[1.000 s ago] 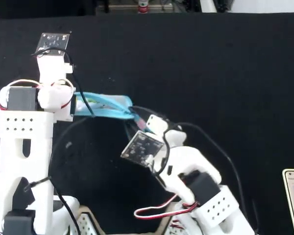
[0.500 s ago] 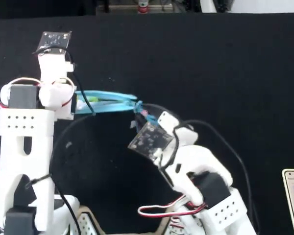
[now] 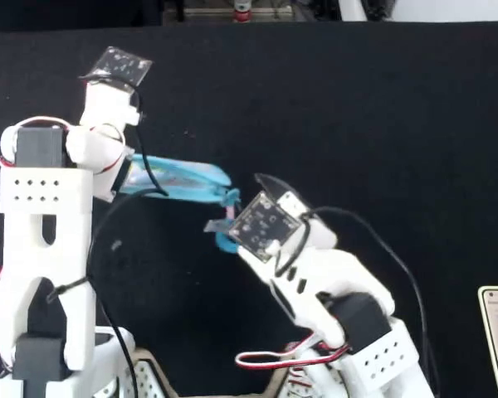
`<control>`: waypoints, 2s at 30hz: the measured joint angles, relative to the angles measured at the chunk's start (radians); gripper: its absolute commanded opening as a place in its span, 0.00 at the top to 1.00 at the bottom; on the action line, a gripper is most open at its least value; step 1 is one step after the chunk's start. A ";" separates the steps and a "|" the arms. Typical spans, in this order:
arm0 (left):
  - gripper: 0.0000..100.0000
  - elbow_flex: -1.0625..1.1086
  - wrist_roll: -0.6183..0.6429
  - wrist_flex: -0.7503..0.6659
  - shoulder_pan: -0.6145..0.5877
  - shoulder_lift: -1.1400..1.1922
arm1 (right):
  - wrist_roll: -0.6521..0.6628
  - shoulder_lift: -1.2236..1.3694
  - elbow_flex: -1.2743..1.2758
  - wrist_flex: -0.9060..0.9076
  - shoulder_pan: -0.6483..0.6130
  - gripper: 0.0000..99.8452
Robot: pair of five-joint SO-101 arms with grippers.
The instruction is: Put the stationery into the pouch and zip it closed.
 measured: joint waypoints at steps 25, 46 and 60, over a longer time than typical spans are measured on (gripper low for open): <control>0.97 -0.052 -0.163 0.005 0.000 0.003 | -0.101 -0.443 0.348 0.002 -0.133 0.84; 0.97 -0.052 -0.163 0.005 0.048 0.003 | -0.166 -0.138 0.290 -0.169 -0.140 0.84; 0.97 -0.052 -0.163 0.005 0.051 0.003 | -0.166 -0.282 0.279 -0.048 -0.140 0.84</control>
